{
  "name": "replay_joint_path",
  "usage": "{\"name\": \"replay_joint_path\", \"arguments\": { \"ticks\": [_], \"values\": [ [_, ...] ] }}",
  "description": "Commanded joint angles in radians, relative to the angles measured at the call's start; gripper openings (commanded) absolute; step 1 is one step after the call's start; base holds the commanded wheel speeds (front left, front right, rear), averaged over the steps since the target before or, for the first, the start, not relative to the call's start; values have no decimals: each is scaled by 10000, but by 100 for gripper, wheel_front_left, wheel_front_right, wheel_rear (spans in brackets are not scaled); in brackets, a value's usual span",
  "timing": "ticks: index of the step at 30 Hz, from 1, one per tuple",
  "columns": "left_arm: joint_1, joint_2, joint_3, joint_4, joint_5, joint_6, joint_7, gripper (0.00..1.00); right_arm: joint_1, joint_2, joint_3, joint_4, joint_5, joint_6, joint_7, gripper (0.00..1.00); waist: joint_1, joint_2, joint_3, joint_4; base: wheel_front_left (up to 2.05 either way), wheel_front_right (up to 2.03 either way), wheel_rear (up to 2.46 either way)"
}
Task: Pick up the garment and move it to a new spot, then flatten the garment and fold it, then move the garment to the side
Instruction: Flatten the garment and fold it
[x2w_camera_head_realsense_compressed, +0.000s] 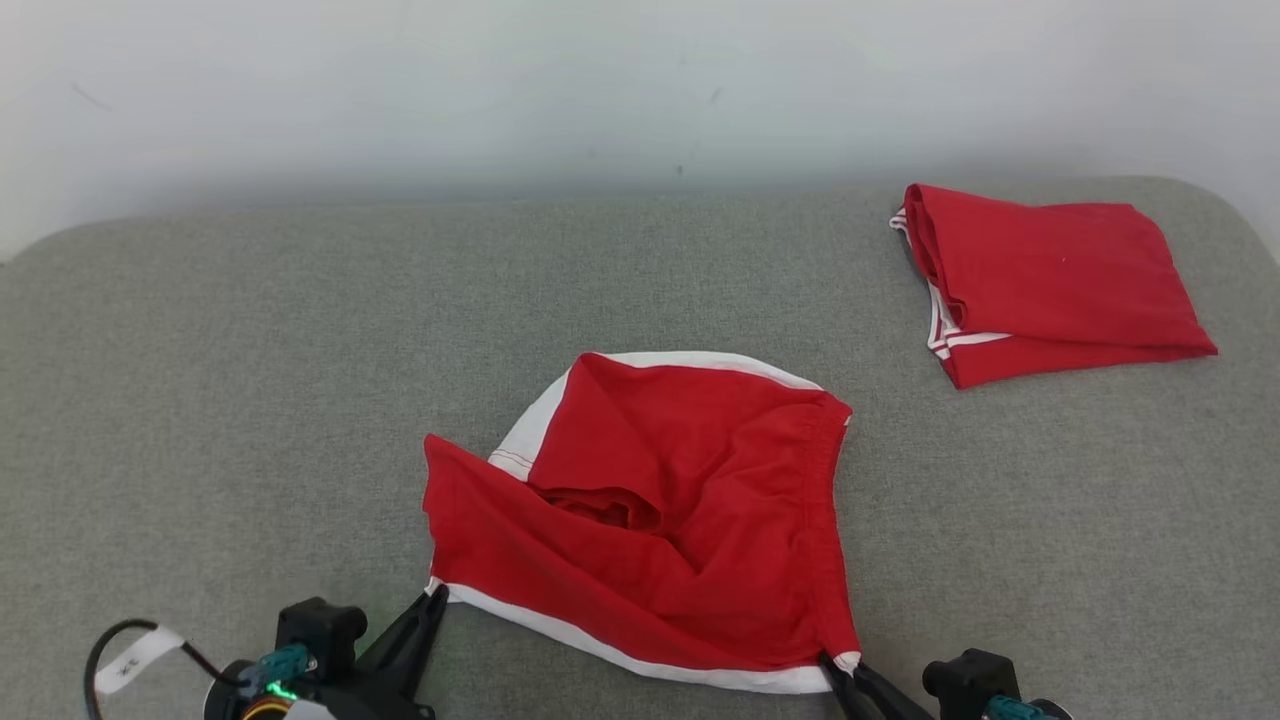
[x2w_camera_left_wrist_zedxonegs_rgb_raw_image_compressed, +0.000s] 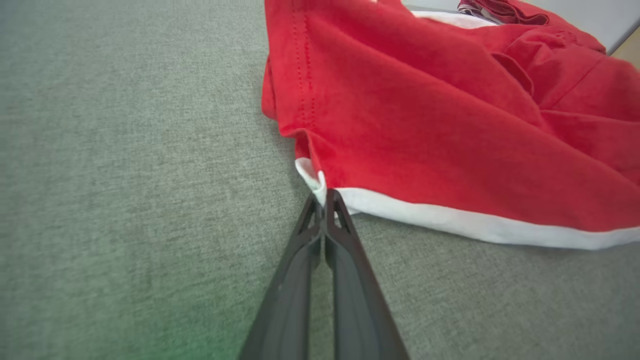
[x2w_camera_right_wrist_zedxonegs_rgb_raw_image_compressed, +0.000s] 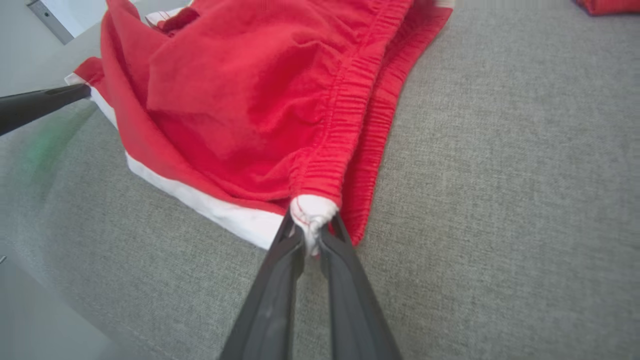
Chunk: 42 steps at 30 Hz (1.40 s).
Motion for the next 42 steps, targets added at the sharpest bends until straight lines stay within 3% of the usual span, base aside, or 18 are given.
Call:
{"name": "replay_joint_path", "arguments": {
  "ticks": [1,13,22,24,26,28,30,36,40,42],
  "values": [
    [387,108,166,-143,88,4,-6,0,92,18,-28,-66,106,5,-165,0,-1,-1,-144,47,0,0,0],
    [3237,169,2020,-3574,1098,456,-7,0,983,-472,-344,-2125,945,5,126,0,-1,-1,-803,204,0,0,0],
    [2086,792,2396,-4734,1462,348,85,0,-543,-625,-534,-2892,1183,5,420,0,-1,-1,-447,233,0,0,0],
    [1378,856,2447,-4860,1174,235,329,0,-1558,-594,-514,-2805,1313,5,394,0,-1,-1,-119,203,0,0,0],
    [395,1419,2405,-4844,1271,143,720,0,-2713,-375,-554,-2474,1637,5,302,0,-1,-1,309,97,0,0,0],
    [-677,1594,2433,-4738,883,66,1114,0,-4077,-301,-573,-1901,1708,5,261,0,-1,-1,804,37,0,0,0],
    [-1860,2097,2318,-4549,816,41,1489,0,-5359,132,-552,-1143,2434,5,320,0,-1,-1,1336,-27,0,0,0],
    [-5691,3484,781,-3808,-11,11,2336,0,-9900,546,-456,1400,3724,5,681,0,-1,-1,2961,13,0,0,0],
    [-8150,3914,-12,-2991,-674,9,2614,0,-12449,785,-818,3073,4524,5,779,0,-1,-1,3842,116,0,0,0],
    [-9265,3870,-344,-2533,-922,12,2550,0,-13456,816,-884,3790,4719,3,710,0,-1,-1,4132,204,0,0,0]
  ]
}}
